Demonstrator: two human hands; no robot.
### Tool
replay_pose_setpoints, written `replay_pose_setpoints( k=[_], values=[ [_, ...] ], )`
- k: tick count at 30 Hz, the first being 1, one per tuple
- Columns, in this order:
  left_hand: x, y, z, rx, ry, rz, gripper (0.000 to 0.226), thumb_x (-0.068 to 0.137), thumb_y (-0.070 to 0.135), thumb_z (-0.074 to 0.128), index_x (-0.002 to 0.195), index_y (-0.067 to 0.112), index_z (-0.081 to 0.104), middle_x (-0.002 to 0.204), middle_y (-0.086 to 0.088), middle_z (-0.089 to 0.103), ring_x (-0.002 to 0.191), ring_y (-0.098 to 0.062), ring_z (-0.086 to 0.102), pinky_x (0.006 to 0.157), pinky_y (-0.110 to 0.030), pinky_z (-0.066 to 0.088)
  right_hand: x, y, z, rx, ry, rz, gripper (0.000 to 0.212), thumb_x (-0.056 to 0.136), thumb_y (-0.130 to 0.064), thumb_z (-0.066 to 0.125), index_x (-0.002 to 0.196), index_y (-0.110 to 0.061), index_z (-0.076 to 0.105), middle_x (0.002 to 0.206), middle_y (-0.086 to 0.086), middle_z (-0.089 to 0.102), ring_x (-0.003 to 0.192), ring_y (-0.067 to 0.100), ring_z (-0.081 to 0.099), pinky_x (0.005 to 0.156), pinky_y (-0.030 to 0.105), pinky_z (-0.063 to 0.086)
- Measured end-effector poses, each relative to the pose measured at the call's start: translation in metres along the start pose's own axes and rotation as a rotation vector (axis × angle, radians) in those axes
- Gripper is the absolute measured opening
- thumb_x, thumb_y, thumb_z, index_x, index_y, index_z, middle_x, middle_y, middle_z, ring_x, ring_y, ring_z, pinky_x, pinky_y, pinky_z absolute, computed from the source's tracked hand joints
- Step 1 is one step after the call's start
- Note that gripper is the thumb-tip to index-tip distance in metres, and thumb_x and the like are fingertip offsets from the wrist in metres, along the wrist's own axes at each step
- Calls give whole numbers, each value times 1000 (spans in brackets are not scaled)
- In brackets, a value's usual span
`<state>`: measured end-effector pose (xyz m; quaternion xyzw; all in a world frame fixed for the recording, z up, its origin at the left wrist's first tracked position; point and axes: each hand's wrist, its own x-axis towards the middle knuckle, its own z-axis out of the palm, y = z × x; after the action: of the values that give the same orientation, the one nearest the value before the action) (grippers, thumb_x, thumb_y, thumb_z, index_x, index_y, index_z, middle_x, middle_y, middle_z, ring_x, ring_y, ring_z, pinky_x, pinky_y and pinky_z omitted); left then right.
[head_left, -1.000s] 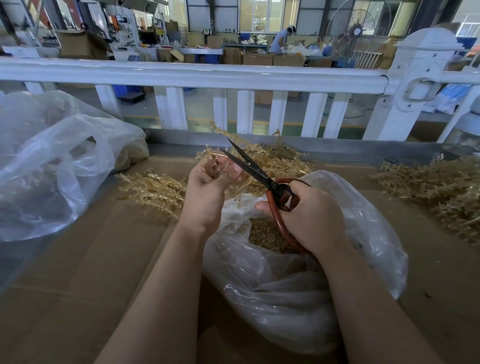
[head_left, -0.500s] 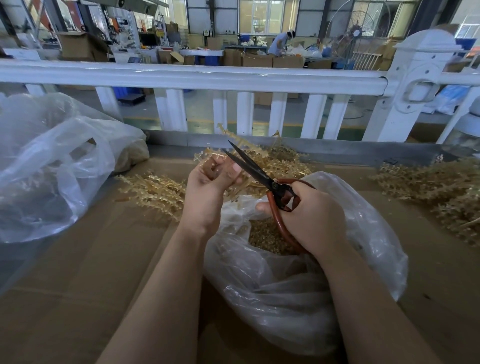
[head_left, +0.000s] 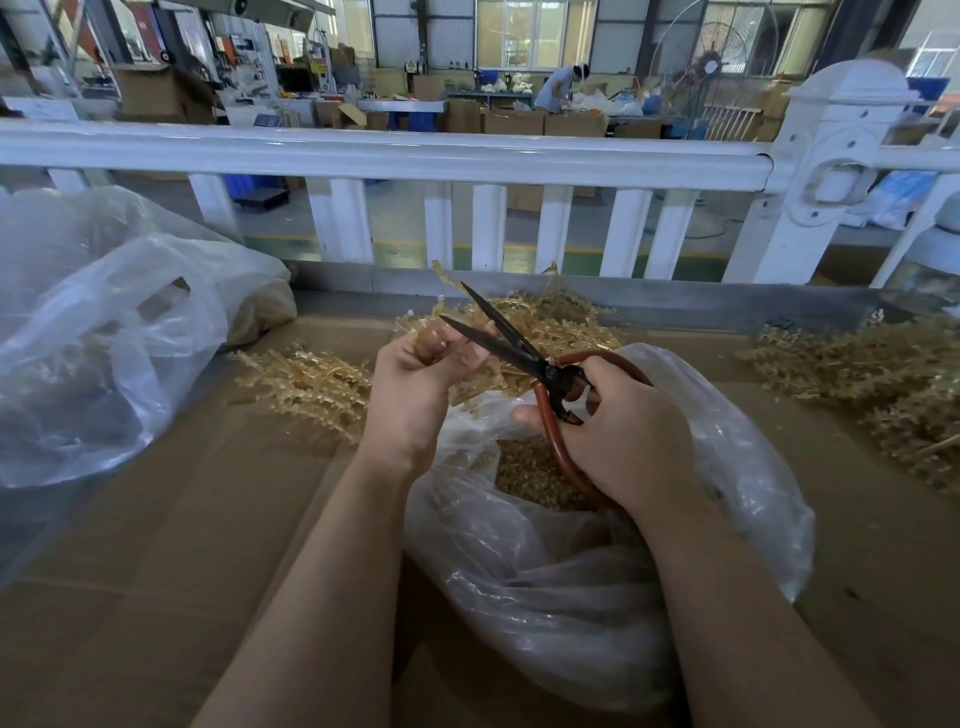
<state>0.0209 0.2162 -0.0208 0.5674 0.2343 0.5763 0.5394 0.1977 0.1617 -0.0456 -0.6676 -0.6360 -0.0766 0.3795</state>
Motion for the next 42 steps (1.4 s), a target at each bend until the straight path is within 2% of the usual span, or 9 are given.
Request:
replay_pose_setpoints(
  k=[5, 8, 13, 17, 24, 29, 34, 38, 42],
  values=[
    [1, 0, 0, 83, 42, 3, 45, 86, -8, 63, 55, 24, 70, 67, 4, 69, 69, -10, 64, 72, -20, 51, 0, 0, 0, -35, 13, 16, 83, 65, -101, 25, 88, -31, 62, 76, -24, 52, 62, -10, 42, 56, 7, 30],
    [1, 0, 0, 96, 38, 15, 46, 87, -9, 62, 56, 24, 70, 64, 4, 68, 66, -9, 64, 69, -18, 50, 1, 0, 0, -51, -7, 29, 86, 62, -101, 24, 87, -29, 63, 74, -21, 58, 62, -6, 47, 55, 9, 36],
    [2, -1, 0, 41, 33, 19, 19, 89, -8, 61, 76, 4, 67, 66, 1, 67, 62, -10, 60, 67, -19, 49, 1, 0, -2, -62, -12, 16, 88, 62, -102, 21, 80, -26, 63, 68, -17, 61, 62, -1, 54, 56, 21, 50],
    [2, -2, 0, 19, 53, -4, 12, 89, -6, 62, 79, 0, 64, 68, -4, 65, 64, -12, 60, 68, -21, 49, 2, 0, -3, -71, -34, 26, 84, 64, -98, 30, 80, -23, 65, 67, -15, 61, 62, 3, 56, 60, 28, 54],
    [2, -2, 1, -29, 44, -28, 22, 88, -7, 60, 72, 8, 62, 66, -1, 64, 64, -12, 60, 68, -21, 50, 2, 0, -1, -39, -11, 3, 68, 70, -88, 48, 74, -21, 61, 67, -12, 62, 60, 7, 58, 59, 32, 56],
    [2, -2, 2, -34, 52, -47, 20, 89, -7, 60, 74, 6, 63, 67, 0, 66, 64, -10, 61, 68, -20, 51, 2, -1, -2, 6, 4, -23, 63, 70, -84, 56, 69, -21, 56, 63, -14, 56, 58, 7, 55, 56, 31, 52],
    [1, -1, 2, -61, 51, -60, 19, 89, -4, 61, 73, 7, 61, 65, 1, 63, 64, -11, 59, 70, -21, 51, 3, 0, 0, 11, -26, 25, 70, 64, -92, 44, 68, -23, 56, 60, -13, 56, 56, 4, 54, 55, 27, 52],
    [2, -1, 3, -92, 25, -91, 37, 92, -4, 58, 63, 19, 65, 63, 1, 60, 62, -13, 56, 70, -23, 52, 1, -2, 2, 78, -47, 62, 80, 61, -94, 43, 77, -19, 66, 68, -10, 65, 63, 6, 61, 62, 27, 55],
    [2, -1, 4, -102, 46, -187, 44, 91, -5, 60, 57, 21, 70, 66, -1, 69, 62, -13, 62, 75, -26, 58, 2, -3, 0, 289, -79, 163, 63, 62, -87, 57, 69, -25, 65, 59, -12, 64, 59, 4, 61, 52, 19, 46]
  ],
)
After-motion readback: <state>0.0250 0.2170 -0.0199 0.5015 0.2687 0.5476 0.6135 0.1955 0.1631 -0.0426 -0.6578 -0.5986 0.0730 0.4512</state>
